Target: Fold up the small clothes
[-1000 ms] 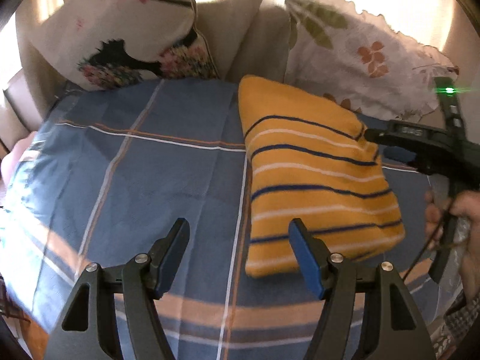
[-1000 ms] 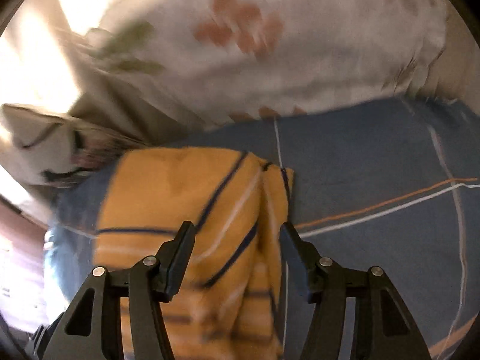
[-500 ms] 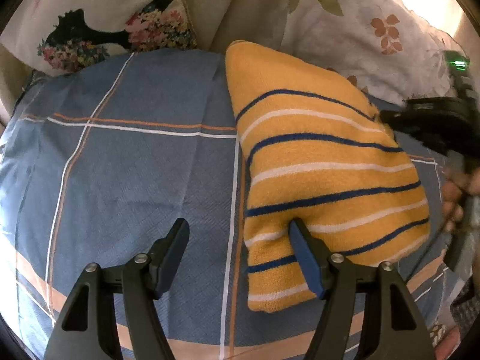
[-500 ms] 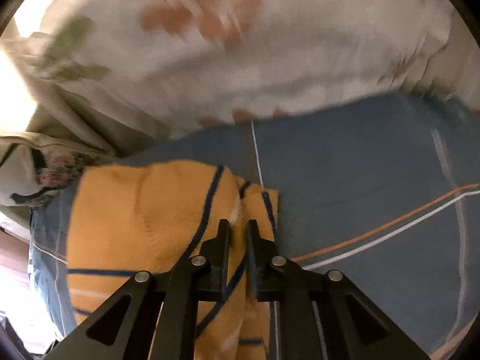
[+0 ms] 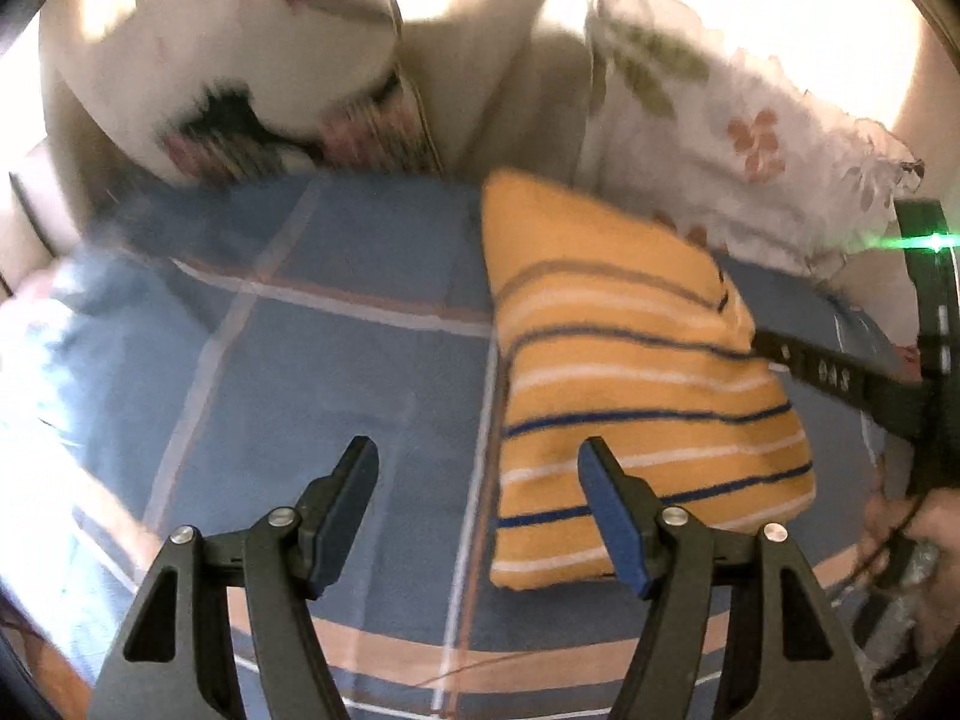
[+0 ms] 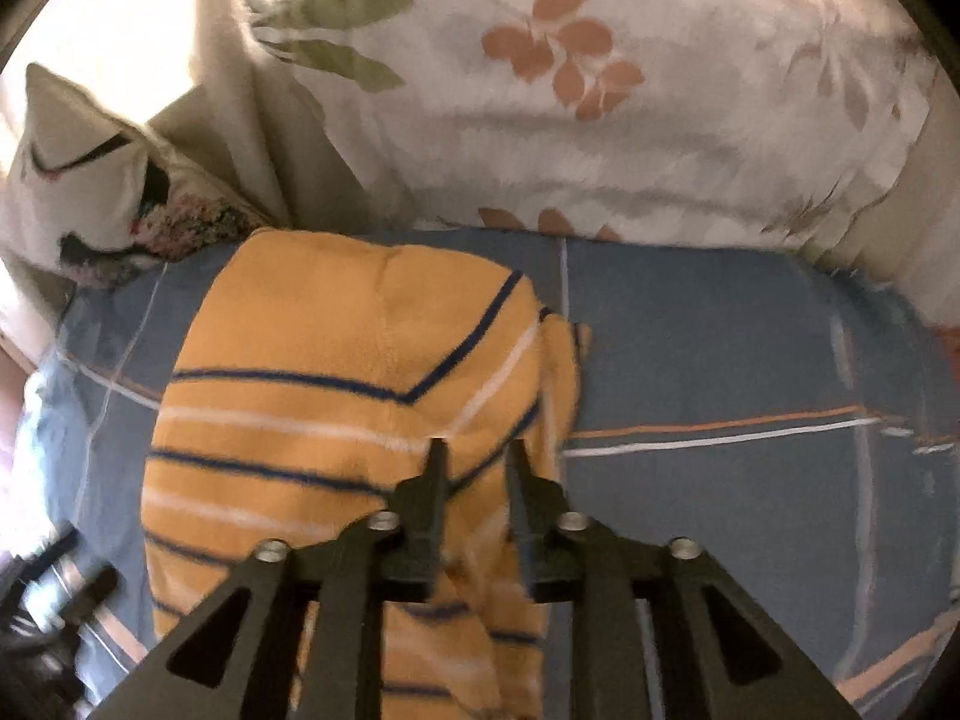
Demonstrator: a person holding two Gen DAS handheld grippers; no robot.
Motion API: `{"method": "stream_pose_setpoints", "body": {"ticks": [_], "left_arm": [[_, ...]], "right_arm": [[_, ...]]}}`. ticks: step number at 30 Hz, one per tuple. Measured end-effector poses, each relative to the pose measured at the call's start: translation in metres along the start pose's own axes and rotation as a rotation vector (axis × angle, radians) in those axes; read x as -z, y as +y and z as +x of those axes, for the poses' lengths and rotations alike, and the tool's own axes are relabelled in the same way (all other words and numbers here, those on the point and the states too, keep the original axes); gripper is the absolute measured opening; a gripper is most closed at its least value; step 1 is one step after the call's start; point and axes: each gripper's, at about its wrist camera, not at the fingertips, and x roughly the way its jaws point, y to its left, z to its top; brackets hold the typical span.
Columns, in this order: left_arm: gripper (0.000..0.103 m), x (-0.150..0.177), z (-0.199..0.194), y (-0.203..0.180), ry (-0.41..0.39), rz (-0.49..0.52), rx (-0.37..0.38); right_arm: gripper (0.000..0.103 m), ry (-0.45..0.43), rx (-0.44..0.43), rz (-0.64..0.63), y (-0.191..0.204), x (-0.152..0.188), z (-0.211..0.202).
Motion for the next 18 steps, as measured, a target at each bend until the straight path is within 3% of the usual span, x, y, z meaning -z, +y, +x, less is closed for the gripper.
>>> {"method": "stream_pose_setpoints", "body": {"ticks": [2,4,5,7,9,14,18], "left_arm": [[0.069,0.003,-0.024,-0.004,-0.094,0.017,-0.066],[0.071,0.006,-0.045,-0.008,-0.174,0.026,-0.116],[0.075,0.009,-0.055,-0.010,-0.212,0.030,-0.139],[0.092,0.015,-0.079,-0.017,-0.298,0.046,-0.184],[0.098,0.019,-0.098,-0.023,-0.361,0.061,-0.217],[0.100,0.030,-0.124,-0.033,-0.397,0.056,-0.294],[0.100,0.043,-0.125,-0.038,-0.365,0.058,-0.269]], "right_arm": [[0.040,-0.014,0.008,-0.014,0.001,0.010,-0.015],[0.041,-0.018,0.019,-0.026,0.001,0.024,-0.028],[0.041,-0.019,0.021,-0.035,0.000,0.031,-0.032],[0.042,-0.018,0.024,-0.053,0.001,0.043,-0.039],[0.045,-0.011,0.029,-0.068,0.001,0.060,-0.048],[0.047,-0.003,0.023,-0.069,-0.004,0.087,-0.065],[0.051,0.005,0.046,-0.060,-0.009,0.102,-0.072]]}}
